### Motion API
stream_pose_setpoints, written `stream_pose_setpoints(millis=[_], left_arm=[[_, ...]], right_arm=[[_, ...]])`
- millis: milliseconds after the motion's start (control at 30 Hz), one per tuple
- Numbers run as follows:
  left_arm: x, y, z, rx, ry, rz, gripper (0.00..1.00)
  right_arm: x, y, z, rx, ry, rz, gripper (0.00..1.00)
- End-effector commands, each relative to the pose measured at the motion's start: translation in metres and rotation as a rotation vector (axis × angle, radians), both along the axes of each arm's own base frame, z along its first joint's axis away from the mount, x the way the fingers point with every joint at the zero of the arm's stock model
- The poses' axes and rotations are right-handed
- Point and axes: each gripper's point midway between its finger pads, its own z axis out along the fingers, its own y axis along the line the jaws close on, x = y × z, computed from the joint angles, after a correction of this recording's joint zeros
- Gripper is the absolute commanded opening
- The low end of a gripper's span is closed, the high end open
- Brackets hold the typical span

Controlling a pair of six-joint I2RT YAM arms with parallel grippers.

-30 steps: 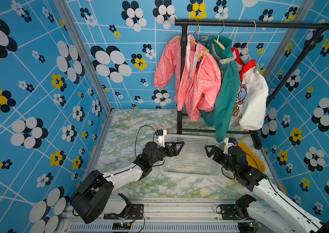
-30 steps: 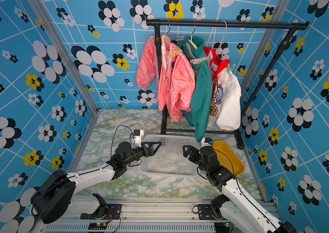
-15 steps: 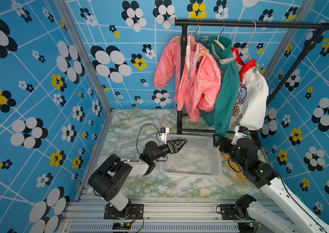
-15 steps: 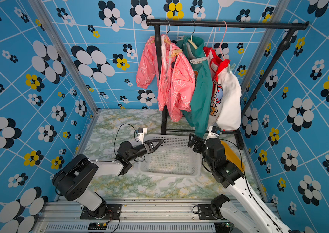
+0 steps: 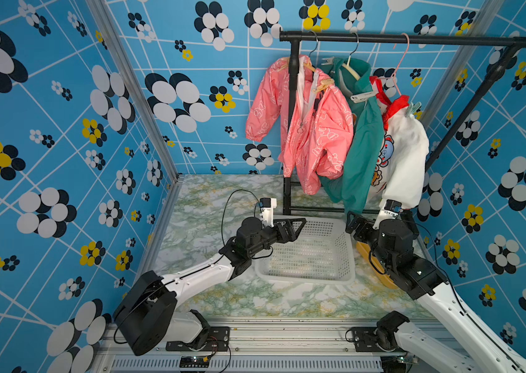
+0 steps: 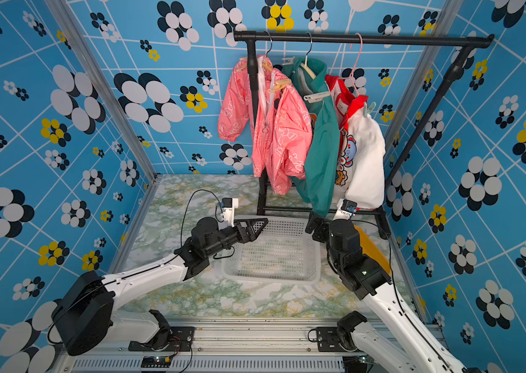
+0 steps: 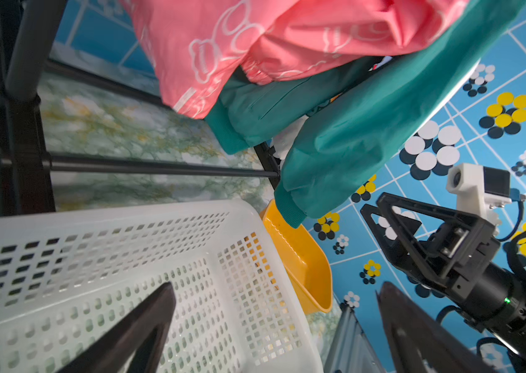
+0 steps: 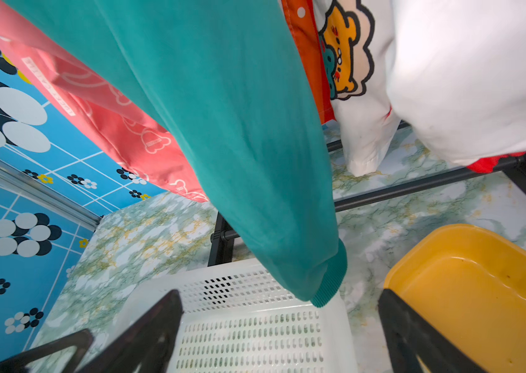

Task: Remove the clothespins securing jackets to the hanger
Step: Pick up the hanger from the clothesline.

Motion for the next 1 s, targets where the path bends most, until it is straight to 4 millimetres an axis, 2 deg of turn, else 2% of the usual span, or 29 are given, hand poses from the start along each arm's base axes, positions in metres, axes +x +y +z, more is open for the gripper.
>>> stream_pose_setpoints(millis=[0,100,233,367,500,633,800,867,900,967], left_arm=[[-0.003,0.017,-0.027,0.265,-0.057,0.122,1.00],[-0.012,0.011,-0.024,0.173,-0.080,0.067,0.99],[-0.021,0.023,-0.030,0.171,-0.096,0.115,1.00],[-0.031,0.012,-0.027,0.185,-0.136,0.033,0.99],[-0.023,0.011,-0.020,0.272,-0.171,0.054,0.85],[-0.012,0.022,-0.006,0.365,-0.252,0.136,0.83],[-0.007,0.028,0.008,0.395,-0.317,0.181,0.83],[-0.007,0.028,0.009,0.402,-0.328,0.182,0.83],[-0.007,0.029,0.009,0.407,-0.330,0.185,0.83],[-0.006,0.031,0.007,0.419,-0.332,0.193,0.83]], right_arm=[[0.001,-0.007,0.009,-0.055,-0.014,-0.031,0.96],[0.003,-0.005,0.027,-0.097,-0.039,-0.003,0.96],[0.003,-0.004,0.056,-0.163,-0.094,0.028,0.95],[0.001,-0.004,0.097,-0.220,-0.161,0.051,0.93],[0.006,0.003,0.145,-0.282,-0.249,0.087,0.91],[0.019,0.013,0.181,-0.343,-0.297,0.124,0.89],[0.037,-0.009,0.218,-0.385,-0.345,0.038,0.85],[0.036,-0.030,0.245,-0.399,-0.378,-0.030,0.83],[0.032,-0.044,0.266,-0.396,-0.412,-0.071,0.83],[0.022,-0.061,0.292,-0.395,-0.466,-0.121,0.83]])
